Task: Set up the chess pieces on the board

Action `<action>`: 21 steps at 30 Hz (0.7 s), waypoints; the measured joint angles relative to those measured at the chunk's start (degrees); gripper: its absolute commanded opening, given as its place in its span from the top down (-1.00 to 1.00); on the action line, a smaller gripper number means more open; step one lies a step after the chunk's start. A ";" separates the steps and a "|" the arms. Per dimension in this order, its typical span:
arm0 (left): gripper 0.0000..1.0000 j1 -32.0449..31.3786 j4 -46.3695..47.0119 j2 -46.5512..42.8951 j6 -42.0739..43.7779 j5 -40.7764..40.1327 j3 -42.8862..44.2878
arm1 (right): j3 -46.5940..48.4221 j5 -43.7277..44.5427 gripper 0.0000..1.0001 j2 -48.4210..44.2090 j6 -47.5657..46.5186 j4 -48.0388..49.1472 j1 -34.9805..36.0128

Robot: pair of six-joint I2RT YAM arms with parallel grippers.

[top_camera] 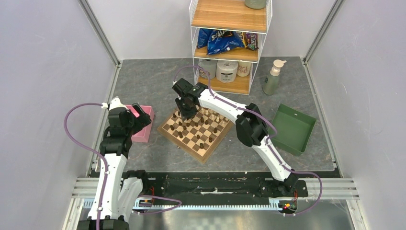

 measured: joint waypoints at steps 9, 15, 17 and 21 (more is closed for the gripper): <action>-0.89 0.00 0.00 0.20 0.00 -0.02 0.00 | 0.66 0.09 0.64 0.31 -0.61 -0.55 0.00; -0.89 0.00 0.00 0.26 0.00 -0.02 0.00 | 1.66 1.14 0.67 0.22 -0.98 -0.74 0.00; -0.89 0.00 0.00 0.28 0.00 -0.02 0.00 | 1.86 1.66 0.67 -0.13 -1.01 -0.72 -0.02; -0.89 0.00 0.00 0.28 0.00 0.00 0.00 | 1.86 3.06 0.66 -2.16 -1.05 -0.96 -0.52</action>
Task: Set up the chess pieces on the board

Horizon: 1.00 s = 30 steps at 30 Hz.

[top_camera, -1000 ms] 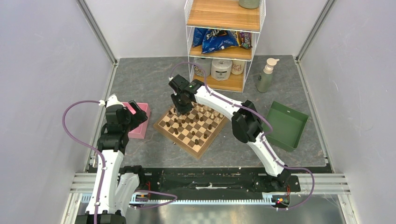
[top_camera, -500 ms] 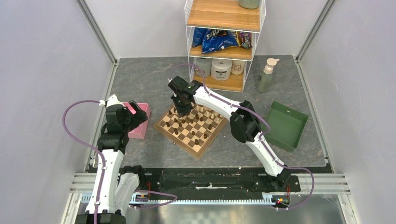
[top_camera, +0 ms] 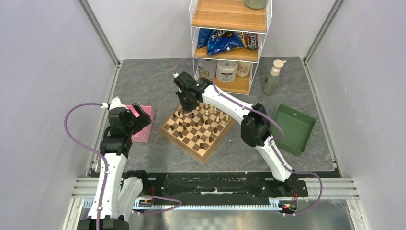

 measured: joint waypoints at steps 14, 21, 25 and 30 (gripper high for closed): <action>-0.89 0.00 0.00 0.26 0.00 0.02 0.00 | 4.22 2.34 0.65 -2.89 -0.85 0.07 -6.25; -0.89 0.00 0.00 0.37 0.00 0.04 0.00 | 7.06 2.36 0.64 1.27 -1.57 0.04 -6.45; -0.89 0.00 0.02 0.37 0.00 0.07 0.00 | 7.52 2.40 0.62 3.34 -2.14 -0.07 -6.36; -0.89 0.00 0.00 0.35 0.00 0.11 0.00 | 9.99 2.58 0.61 5.92 -2.75 -0.85 -6.36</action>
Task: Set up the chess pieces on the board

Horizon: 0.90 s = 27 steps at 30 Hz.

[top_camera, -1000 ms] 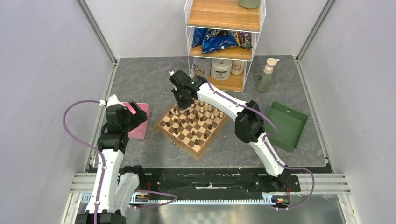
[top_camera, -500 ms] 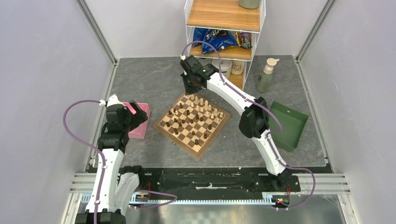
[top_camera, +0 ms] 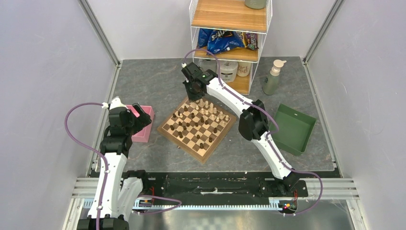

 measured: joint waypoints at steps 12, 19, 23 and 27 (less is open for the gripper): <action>-0.89 0.00 0.00 0.02 0.00 0.00 0.00 | 1.55 1.75 0.61 2.19 -1.07 -0.72 0.00; -0.89 0.00 0.00 0.02 0.00 0.00 0.00 | 1.55 1.95 0.60 2.21 -1.46 -0.74 0.00; -0.89 0.00 0.00 0.13 0.00 0.00 0.00 | 1.55 1.92 0.59 2.21 -1.53 -0.74 0.00; -0.89 0.00 0.00 0.28 0.00 0.00 0.00 | 1.55 1.92 0.59 2.47 -1.55 -0.74 0.00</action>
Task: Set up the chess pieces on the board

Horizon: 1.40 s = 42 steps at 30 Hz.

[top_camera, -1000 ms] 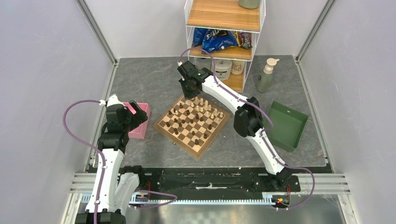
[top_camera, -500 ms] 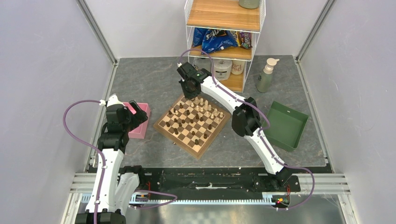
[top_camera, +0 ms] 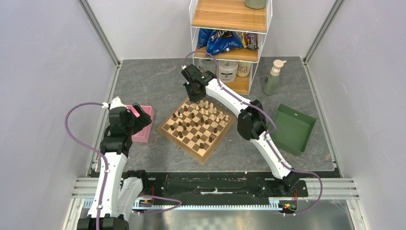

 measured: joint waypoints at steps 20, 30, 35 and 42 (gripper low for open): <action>-0.88 0.00 0.02 0.04 0.00 0.09 0.00 | 0.00 -0.02 0.27 1.49 -0.61 0.00 0.00; -0.88 0.00 0.02 0.04 0.00 0.87 0.00 | 0.11 -1.36 0.15 0.37 -1.66 0.02 0.17; -0.89 0.00 0.00 0.04 0.00 0.87 0.00 | 0.11 -1.79 0.15 -2.54 -2.45 0.39 1.05; -0.89 0.00 0.00 0.04 0.00 0.92 0.00 | -0.09 -2.45 0.18 -6.19 -2.49 1.07 3.45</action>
